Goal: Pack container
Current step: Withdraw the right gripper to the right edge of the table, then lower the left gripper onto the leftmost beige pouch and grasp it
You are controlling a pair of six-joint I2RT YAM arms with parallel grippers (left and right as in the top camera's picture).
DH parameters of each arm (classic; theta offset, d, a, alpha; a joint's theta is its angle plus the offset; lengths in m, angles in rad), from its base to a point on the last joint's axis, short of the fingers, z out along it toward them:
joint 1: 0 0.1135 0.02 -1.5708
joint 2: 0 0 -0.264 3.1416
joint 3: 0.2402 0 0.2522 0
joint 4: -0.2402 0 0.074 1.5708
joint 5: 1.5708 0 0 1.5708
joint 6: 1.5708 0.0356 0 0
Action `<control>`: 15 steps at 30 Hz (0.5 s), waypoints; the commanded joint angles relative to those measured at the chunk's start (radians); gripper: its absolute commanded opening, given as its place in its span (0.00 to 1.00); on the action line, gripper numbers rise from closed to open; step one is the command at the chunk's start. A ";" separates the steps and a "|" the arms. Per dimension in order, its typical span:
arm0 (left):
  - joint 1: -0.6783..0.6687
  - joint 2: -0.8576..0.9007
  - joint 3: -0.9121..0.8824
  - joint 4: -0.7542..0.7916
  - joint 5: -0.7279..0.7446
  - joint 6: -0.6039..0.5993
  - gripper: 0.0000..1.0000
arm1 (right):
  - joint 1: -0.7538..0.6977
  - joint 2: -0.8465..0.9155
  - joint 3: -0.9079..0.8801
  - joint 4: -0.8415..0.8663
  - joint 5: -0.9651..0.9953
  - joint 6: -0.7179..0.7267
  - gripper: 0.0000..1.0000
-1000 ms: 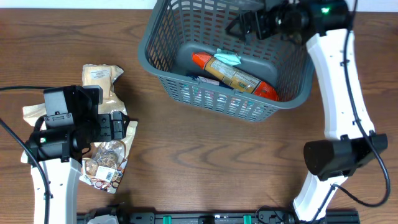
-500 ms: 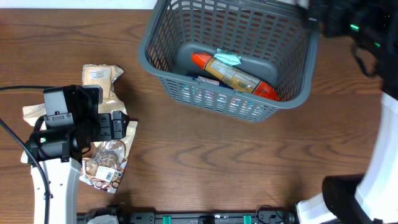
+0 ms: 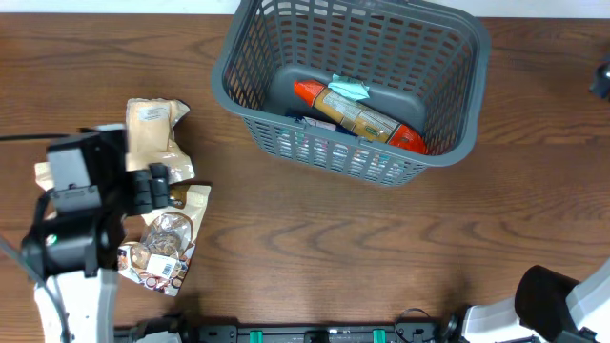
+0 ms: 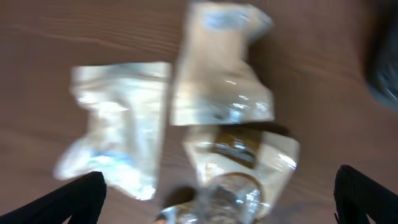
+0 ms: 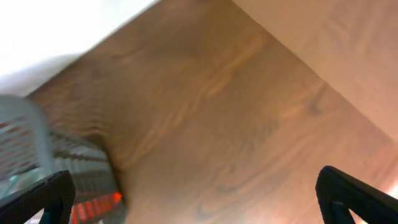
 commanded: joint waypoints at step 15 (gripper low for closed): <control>0.392 0.050 0.053 -0.124 -0.178 -0.174 0.99 | -0.079 0.010 -0.276 0.124 -0.009 0.000 0.99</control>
